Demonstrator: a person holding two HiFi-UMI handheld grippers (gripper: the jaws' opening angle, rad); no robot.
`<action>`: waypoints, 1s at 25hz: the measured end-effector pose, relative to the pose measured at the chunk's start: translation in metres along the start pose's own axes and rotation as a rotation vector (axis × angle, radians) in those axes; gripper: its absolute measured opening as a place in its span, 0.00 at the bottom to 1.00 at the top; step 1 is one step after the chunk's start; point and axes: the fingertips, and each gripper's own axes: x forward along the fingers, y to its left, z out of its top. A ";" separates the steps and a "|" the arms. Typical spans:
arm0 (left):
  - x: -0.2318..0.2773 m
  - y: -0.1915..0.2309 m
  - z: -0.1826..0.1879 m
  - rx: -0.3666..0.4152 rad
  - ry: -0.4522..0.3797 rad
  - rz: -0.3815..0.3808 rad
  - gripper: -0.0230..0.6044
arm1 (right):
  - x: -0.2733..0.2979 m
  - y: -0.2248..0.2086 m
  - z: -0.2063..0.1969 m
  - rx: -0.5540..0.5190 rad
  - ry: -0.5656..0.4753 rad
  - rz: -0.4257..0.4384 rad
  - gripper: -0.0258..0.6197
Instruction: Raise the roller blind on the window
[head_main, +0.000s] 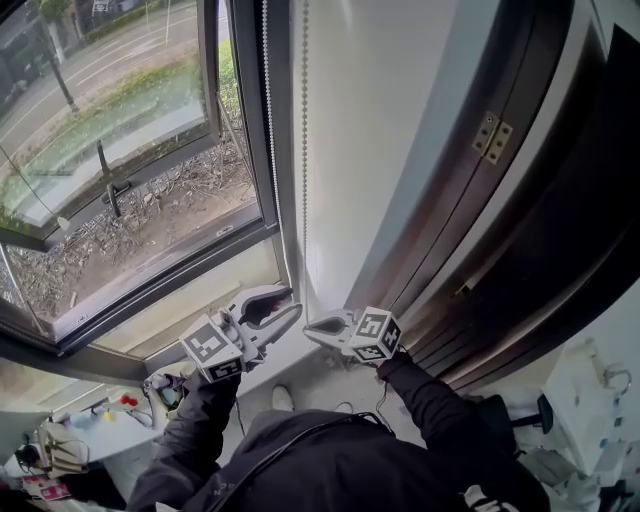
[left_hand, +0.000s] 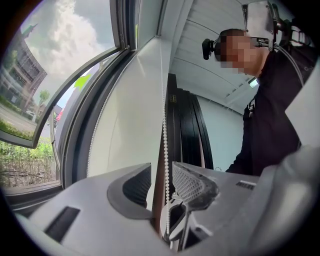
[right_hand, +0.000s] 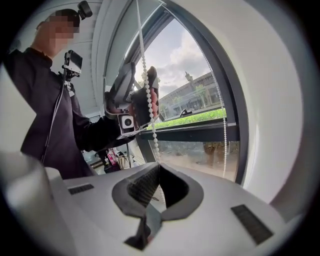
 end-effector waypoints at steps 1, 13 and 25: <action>0.000 0.000 -0.001 -0.005 0.001 0.001 0.23 | -0.001 -0.001 0.000 0.004 0.003 0.001 0.05; -0.007 -0.006 0.002 -0.040 -0.014 0.032 0.23 | 0.002 0.010 0.009 -0.083 -0.009 -0.021 0.05; -0.027 -0.001 -0.007 -0.040 -0.007 0.105 0.23 | -0.022 0.014 0.070 -0.126 -0.178 -0.133 0.46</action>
